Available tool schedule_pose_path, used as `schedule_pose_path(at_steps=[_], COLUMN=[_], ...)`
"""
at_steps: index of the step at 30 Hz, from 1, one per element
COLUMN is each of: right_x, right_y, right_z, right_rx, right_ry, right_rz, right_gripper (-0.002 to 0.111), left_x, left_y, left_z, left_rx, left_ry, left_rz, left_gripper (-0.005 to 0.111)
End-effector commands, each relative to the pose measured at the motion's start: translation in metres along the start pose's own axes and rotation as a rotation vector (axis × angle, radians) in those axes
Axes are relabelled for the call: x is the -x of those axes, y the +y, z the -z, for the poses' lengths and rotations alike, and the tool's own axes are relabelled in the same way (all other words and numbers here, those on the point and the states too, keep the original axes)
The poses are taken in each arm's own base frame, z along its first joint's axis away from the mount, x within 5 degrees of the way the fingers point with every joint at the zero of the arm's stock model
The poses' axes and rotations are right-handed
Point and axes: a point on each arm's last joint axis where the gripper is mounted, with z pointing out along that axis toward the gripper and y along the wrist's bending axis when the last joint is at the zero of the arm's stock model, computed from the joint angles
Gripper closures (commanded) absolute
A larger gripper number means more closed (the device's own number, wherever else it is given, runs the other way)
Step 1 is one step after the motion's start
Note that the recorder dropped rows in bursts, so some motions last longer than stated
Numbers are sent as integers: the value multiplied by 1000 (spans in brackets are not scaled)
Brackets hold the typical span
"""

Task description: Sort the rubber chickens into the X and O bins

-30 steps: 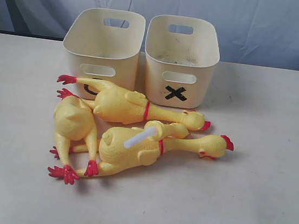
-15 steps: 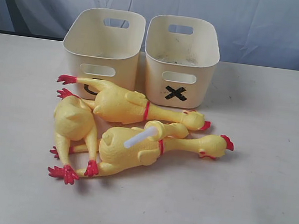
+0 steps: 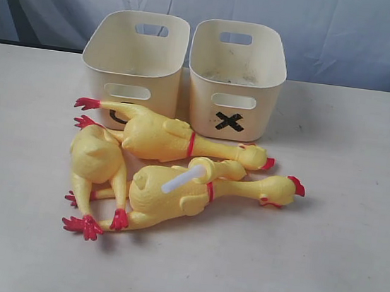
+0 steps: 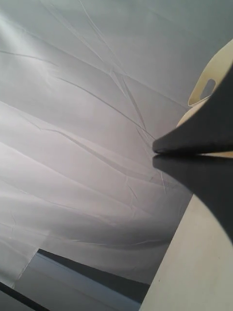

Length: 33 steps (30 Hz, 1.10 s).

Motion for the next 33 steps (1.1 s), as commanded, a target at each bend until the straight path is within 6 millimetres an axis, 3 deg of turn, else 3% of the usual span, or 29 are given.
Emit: schedule_pose_path(at_steps=[1,8,12,16,19,25,27,30,32,33], right_x=[10,11,-5,-20,-43,-68,-76,-98,-109,-116], right_y=[12,36,39,43,48,53,56,70,78,82], right_z=[-16,-63,-101,-121,-133,-145,-148,-152,-153,-153], right_rx=[-13,167,289,444,687,826,871,955,977,1009], right_ry=[186,511,791,847,850,832,818,781,762,753], right_rz=[146,370,470,573,873,1091,1160,1244,1268,1310], right_gripper=[109,109,109,109,109,108,100,59,49,52], left_x=[1,-3,-4,-4,-4,-4,-4,-4,-4,-4], left_y=[-1,3,4,4,4,4,4,4,4,4], left_z=[1,1,1,1,1,1,1,1,1,1], left_rx=[-7,33,43,43,43,43,43,43,43,42], left_ry=[5,48,59,59,59,59,59,59,59,59], left_rz=[3,3,3,3,3,3,3,3,3,1], left_gripper=[107,107,107,107,107,107,107,107,107,107])
